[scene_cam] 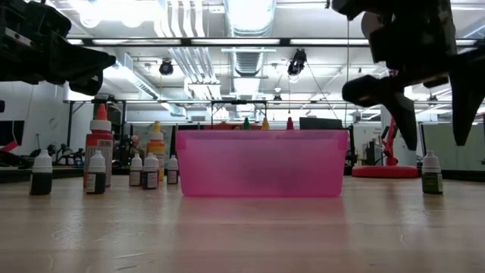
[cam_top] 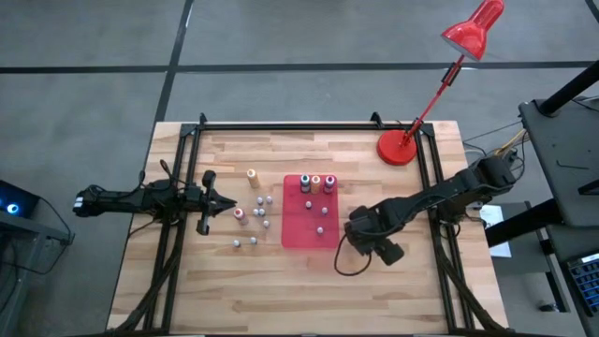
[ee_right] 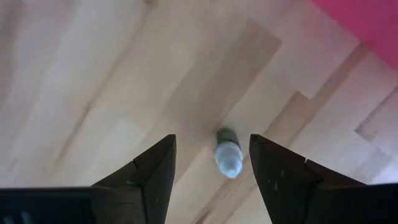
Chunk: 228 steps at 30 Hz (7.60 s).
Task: Pick & Place food coloring
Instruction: Put the small food coloring bottle into the red bin, then put the large yellow food coloring bottle into the red bin
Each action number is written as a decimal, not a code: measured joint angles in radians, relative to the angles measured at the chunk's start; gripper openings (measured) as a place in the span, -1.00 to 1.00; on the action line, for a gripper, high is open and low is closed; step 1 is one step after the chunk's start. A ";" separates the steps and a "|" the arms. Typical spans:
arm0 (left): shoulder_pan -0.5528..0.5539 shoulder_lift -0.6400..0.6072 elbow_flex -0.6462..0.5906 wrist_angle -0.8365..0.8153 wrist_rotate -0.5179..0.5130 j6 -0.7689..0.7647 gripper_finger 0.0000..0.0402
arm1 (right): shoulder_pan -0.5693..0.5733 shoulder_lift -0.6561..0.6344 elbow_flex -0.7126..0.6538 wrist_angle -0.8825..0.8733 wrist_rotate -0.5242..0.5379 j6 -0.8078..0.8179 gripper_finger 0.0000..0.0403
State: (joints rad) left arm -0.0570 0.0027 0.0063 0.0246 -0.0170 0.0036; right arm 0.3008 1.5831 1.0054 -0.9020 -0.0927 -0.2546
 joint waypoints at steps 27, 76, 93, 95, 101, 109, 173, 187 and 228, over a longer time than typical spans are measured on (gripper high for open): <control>0.000 0.000 0.000 0.000 0.000 0.000 -0.99 | -0.024 0.003 -0.112 0.108 0.044 0.013 -0.04; 0.000 0.000 0.000 0.000 0.000 0.000 -0.99 | -0.043 -0.023 0.127 -0.068 0.033 0.027 -0.65; 0.000 0.000 0.000 0.000 0.000 0.000 -0.99 | -0.069 0.112 0.375 -0.121 0.033 -0.028 -0.66; 0.000 0.000 0.000 0.000 0.000 0.000 -0.99 | -0.071 0.130 0.391 -0.119 0.033 -0.049 -0.66; 0.000 0.000 0.000 0.000 0.000 0.000 -0.99 | -0.093 0.184 0.430 -0.124 0.034 -0.071 -0.66; 0.000 0.000 0.000 0.000 0.000 0.000 -0.99 | -0.131 0.242 0.481 -0.134 0.036 -0.100 -0.66; 0.000 0.015 0.000 0.000 0.000 0.000 -0.99 | -0.177 0.432 0.460 -0.026 0.039 -0.452 -0.63; 0.000 0.015 0.000 0.000 0.000 0.000 -0.99 | -0.177 0.432 0.460 -0.034 0.040 -0.449 -0.44; 0.000 0.015 0.000 0.000 0.000 0.000 -0.99 | -0.208 0.351 0.460 -0.138 0.120 -0.418 -0.86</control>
State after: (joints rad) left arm -0.0569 0.0177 0.0063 0.0250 -0.0171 0.0033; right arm 0.0925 1.9339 1.4658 -1.0401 0.0273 -0.6730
